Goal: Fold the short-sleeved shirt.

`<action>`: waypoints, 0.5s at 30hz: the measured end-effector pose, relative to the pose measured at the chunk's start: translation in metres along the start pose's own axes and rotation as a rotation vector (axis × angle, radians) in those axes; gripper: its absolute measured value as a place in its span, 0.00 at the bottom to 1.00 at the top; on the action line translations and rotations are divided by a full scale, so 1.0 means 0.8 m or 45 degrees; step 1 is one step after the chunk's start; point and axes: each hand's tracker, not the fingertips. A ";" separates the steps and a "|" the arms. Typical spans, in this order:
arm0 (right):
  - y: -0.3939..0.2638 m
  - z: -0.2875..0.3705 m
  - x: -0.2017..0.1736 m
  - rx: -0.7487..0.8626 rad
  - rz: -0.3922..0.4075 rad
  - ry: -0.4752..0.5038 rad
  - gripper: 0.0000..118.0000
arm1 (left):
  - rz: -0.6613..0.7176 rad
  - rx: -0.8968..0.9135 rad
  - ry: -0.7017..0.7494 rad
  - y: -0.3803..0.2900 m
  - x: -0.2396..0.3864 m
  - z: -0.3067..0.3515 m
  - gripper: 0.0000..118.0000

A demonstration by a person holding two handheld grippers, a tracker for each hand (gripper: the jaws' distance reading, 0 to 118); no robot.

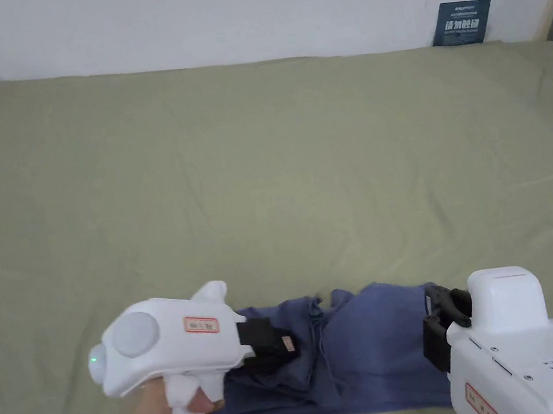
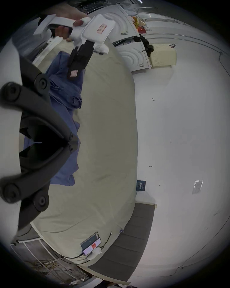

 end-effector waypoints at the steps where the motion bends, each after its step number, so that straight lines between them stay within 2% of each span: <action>1: 0.000 -0.001 0.002 -0.004 -0.006 -0.001 0.00 | -0.007 -0.033 0.020 -0.004 0.002 -0.020 0.00; 3: 0.000 -0.004 0.005 -0.007 -0.006 -0.004 0.00 | -0.038 0.000 0.026 -0.015 0.001 -0.037 0.00; 7: 0.001 -0.013 0.005 -0.003 -0.005 -0.019 0.00 | -0.054 0.032 0.030 -0.015 0.007 -0.009 0.00; 9: 0.003 -0.017 0.003 -0.001 -0.016 -0.021 0.00 | -0.101 0.041 0.059 -0.014 0.017 0.018 0.00; 12: 0.006 -0.018 0.000 0.004 -0.016 -0.017 0.00 | -0.125 0.135 -0.062 -0.011 0.021 0.085 0.00; 15: 0.007 -0.017 -0.006 0.011 -0.006 -0.009 0.00 | -0.168 0.200 0.024 -0.007 0.007 0.149 0.00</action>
